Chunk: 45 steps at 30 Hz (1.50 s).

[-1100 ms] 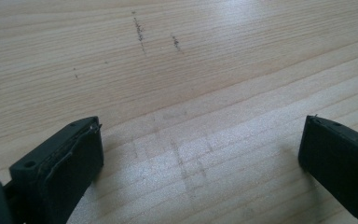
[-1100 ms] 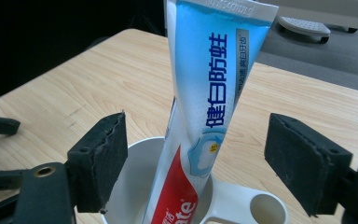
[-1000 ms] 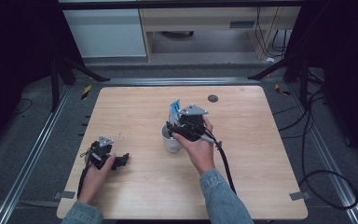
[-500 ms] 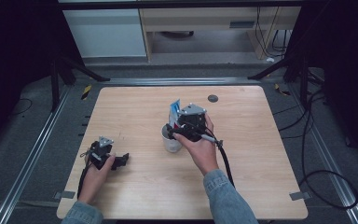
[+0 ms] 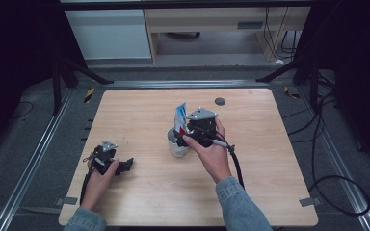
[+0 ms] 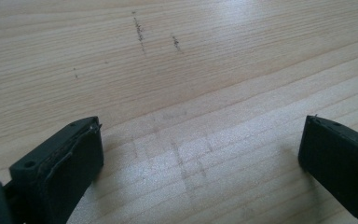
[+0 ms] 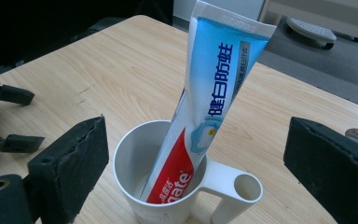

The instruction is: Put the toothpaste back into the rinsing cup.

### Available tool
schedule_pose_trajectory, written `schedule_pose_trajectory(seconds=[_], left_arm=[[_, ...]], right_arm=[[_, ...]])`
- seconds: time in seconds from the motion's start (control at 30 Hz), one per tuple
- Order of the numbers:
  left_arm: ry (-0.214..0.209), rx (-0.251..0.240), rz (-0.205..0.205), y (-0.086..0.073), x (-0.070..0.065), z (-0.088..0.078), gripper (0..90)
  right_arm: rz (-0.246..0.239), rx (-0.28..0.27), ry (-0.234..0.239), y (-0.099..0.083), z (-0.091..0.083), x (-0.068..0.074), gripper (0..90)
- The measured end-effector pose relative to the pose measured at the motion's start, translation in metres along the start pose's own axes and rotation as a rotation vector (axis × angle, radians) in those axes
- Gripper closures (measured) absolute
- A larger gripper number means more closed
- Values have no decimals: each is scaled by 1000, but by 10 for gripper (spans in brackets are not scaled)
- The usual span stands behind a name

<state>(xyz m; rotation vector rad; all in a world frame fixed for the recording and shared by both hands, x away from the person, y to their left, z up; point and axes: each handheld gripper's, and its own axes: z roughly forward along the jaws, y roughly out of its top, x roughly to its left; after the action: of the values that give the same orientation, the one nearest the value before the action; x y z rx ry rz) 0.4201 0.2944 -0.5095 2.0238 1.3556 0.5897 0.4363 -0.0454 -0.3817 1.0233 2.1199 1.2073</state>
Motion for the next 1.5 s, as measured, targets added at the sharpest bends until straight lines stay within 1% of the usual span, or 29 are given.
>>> schedule_pose_trajectory(seconds=[0.17,0.3,0.43,0.53,0.73,1.1,1.5], left_arm=[[0,0,0,0,0,0,0],[0,0,0,0,0,0,0],[0,0,0,0,0,0,0],[0,0,0,0,0,0,0],[0,0,0,0,0,0,0],[0,0,0,0,0,0,0],[0,0,0,0,0,0,0]], right_arm=[[-20,0,17,0,-6,-1,58],[-27,3,26,-1,-10,-4,58],[-26,12,25,-5,-13,-9,63],[-20,23,18,-9,-14,-13,72],[-14,25,1,-16,-19,-22,94],[19,29,-26,-29,-27,-40,100],[52,35,-60,-44,-36,-57,99]])
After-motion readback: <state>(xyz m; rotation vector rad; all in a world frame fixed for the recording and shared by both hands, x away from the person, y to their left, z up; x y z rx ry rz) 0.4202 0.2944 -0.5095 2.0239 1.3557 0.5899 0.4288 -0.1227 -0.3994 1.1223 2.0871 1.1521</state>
